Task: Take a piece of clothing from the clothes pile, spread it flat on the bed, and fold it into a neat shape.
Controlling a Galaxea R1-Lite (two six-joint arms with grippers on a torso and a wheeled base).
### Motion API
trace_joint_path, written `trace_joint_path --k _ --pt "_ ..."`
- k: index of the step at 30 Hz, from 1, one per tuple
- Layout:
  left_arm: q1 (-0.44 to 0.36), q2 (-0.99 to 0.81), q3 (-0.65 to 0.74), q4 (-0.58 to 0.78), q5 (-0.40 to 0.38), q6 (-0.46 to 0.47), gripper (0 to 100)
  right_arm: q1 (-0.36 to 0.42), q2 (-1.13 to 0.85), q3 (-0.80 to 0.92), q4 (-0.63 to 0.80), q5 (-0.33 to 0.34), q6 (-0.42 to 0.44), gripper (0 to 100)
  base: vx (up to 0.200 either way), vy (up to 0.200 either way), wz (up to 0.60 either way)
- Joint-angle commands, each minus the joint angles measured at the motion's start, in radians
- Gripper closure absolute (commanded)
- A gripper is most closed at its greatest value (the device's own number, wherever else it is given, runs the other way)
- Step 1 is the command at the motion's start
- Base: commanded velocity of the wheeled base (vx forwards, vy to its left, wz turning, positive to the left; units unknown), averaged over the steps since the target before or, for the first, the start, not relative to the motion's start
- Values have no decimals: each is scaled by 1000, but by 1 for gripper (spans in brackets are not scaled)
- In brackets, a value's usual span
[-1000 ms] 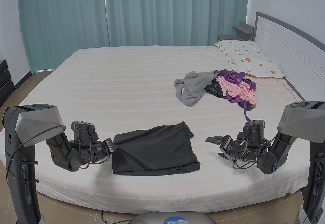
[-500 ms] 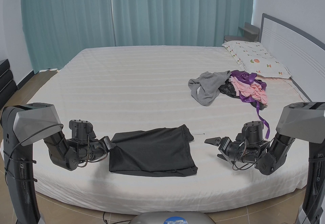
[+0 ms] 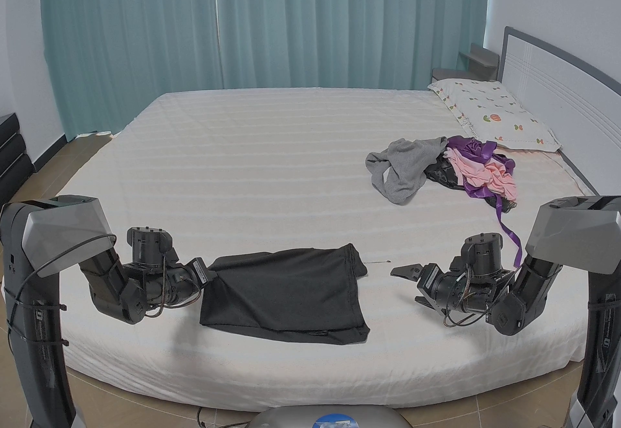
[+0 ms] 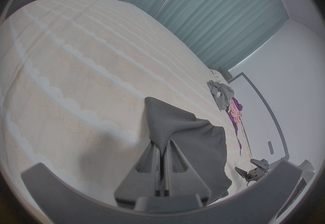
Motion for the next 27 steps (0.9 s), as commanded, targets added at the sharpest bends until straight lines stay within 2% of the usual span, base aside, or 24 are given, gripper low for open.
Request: trace_joint_path --k 1,15,27 --pt "3 -5 3 0 -2 0 100 0 4 0 0 0 0 0 0 0 0" --pt "0 -19 17 3 0 -22 100 0 4 0 0 0 0 0 0 0 0" --pt "9 -18 24 12 1 -22 100 0 4 0 0 -1 0 0 0 200 0"
